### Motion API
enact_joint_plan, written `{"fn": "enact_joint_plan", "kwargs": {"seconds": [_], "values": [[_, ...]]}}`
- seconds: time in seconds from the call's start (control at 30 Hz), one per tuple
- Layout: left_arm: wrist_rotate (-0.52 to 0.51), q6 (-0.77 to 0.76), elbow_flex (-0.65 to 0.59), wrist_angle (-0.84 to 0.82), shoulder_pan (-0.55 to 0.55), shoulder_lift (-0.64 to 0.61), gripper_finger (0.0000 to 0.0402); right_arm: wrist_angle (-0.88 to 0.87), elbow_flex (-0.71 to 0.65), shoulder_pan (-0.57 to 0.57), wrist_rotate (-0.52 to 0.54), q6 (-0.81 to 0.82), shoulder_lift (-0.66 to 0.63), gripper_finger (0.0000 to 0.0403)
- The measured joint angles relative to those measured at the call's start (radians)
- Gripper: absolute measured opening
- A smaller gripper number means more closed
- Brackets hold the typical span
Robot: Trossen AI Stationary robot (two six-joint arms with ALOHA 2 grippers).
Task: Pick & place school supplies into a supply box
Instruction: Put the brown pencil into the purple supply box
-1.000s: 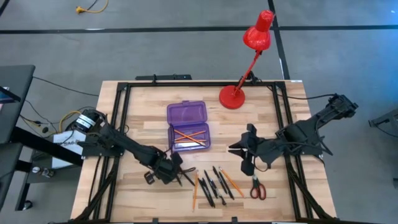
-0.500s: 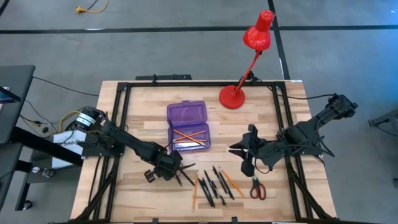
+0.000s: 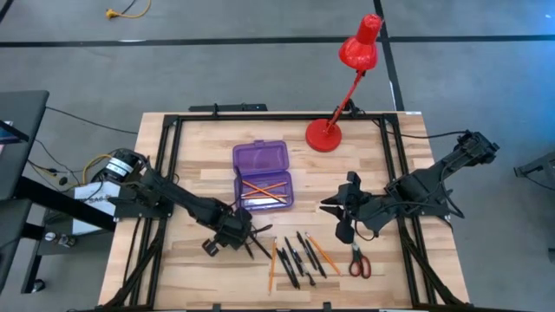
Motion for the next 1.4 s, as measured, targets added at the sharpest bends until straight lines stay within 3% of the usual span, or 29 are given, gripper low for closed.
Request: {"fn": "enact_joint_plan", "kwargs": {"seconds": [0.3,0.7,0.9,1.2,1.4], "values": [[0.002,-0.145,-0.002,-0.009,-0.027,0.001,0.0025,-0.010,0.000,0.000,-0.001,-0.009,0.000,0.0062],[-0.020,-0.420,-0.004,0.010,-0.044,0.001,0.0029,-0.017,0.000,0.000,-0.001,-0.036,0.000,0.0062],[-0.061,-0.599,-0.005,0.019,-0.067,0.002,0.0007,-0.034,0.000,0.000,-0.001,-0.037,0.000,0.0062],[0.039,-0.649,-0.007,0.046,-0.031,-0.021,0.0002,-0.037,0.000,-0.032,-0.006,-0.071,0.000,0.0062],[0.240,-0.612,-0.008,0.071,0.026,-0.063,0.0001,-0.035,0.000,-0.057,-0.039,-0.082,0.000,0.0062]]}}
